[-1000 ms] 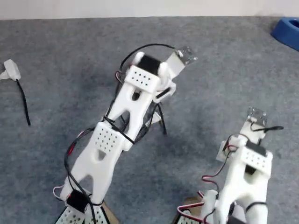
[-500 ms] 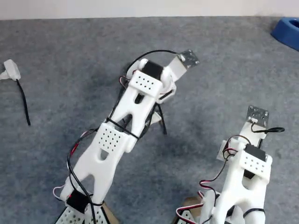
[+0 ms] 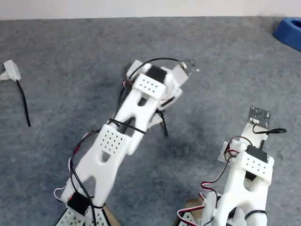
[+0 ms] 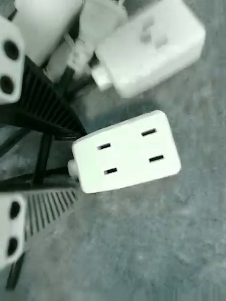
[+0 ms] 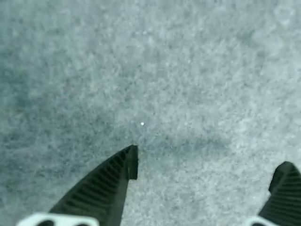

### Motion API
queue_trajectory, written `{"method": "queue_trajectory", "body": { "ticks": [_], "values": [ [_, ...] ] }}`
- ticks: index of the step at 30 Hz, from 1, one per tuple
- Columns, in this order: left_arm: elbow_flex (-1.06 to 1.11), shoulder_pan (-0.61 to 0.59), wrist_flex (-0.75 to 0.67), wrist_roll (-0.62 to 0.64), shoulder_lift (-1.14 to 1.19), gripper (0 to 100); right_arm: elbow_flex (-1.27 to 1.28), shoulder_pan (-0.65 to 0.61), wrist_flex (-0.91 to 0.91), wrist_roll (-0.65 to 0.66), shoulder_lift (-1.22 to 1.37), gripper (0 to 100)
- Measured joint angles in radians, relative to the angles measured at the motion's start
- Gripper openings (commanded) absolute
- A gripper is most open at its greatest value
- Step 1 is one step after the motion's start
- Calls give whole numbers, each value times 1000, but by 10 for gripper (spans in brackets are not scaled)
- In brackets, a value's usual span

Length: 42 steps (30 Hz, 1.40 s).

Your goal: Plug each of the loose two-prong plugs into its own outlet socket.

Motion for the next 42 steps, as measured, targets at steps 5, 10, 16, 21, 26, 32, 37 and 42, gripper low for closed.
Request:
{"method": "queue_trajectory", "body": {
  "ticks": [5,10,16,21,26,32,37,42],
  "values": [
    [0,107,110,-12,0,116,0,0,0,0,0,421],
    [0,172,143,-12,0,115,14,0,0,25,0,421],
    [2,245,147,-12,0,115,21,0,0,51,0,421],
    [72,308,147,34,-25,86,17,41,14,55,0,421],
    [270,334,147,49,-146,85,-164,232,52,72,54,421],
    [569,390,150,61,-361,85,-450,460,84,103,258,421],
    [833,416,160,61,-554,85,-549,528,89,129,433,421],
    [1017,353,160,66,-733,85,-551,519,86,146,540,421]
  ]
}}
